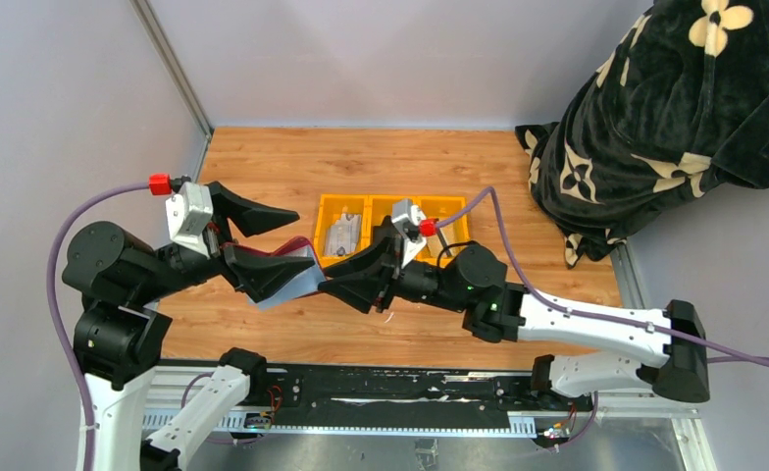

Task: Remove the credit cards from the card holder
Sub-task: Remove the credit card from the card holder.

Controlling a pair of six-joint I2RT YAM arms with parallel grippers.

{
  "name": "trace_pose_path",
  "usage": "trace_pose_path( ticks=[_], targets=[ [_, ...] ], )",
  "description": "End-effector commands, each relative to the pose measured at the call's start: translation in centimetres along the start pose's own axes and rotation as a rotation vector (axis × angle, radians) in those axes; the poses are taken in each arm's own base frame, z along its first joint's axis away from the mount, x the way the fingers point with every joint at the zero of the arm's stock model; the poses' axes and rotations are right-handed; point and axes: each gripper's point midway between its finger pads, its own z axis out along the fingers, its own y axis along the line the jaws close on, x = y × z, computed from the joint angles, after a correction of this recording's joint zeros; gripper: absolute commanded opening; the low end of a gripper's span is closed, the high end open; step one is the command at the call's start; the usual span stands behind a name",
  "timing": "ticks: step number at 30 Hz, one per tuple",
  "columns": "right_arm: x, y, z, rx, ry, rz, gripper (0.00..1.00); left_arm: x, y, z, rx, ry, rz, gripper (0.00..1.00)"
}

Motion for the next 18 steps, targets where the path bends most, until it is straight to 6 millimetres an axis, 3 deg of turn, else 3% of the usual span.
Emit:
trace_pose_path(
  ticks=[1,2,7,10,11,13,18],
  targets=[
    [-2.7,1.8,1.8,-0.076,-0.045,0.010,0.37,-0.9,-1.5,-0.2,0.070,0.001,0.019,0.00],
    [-2.8,1.6,2.0,-0.066,-0.042,0.004,0.35,-1.0,-1.8,-0.3,0.081,0.007,0.015,0.00],
    [-2.6,1.9,3.6,-0.090,-0.030,0.031,0.03,-1.4,-2.4,-0.1,0.122,-0.010,-0.027,0.00],
    [-2.2,2.0,4.2,-0.111,-0.032,0.038,0.00,-1.3,-2.1,0.4,0.134,-0.014,-0.051,0.00],
    [-2.0,1.8,4.1,-0.105,-0.028,0.031,0.04,-1.5,-2.1,0.4,0.136,-0.012,-0.052,0.00],
    [-1.5,0.8,3.7,-0.057,-0.025,0.018,0.30,-1.8,-2.1,0.5,0.138,-0.007,-0.045,0.00],
    [-0.4,-1.1,3.5,0.018,-0.033,0.009,0.44,-2.7,-2.1,1.0,0.160,-0.016,-0.064,0.00]
  ],
)
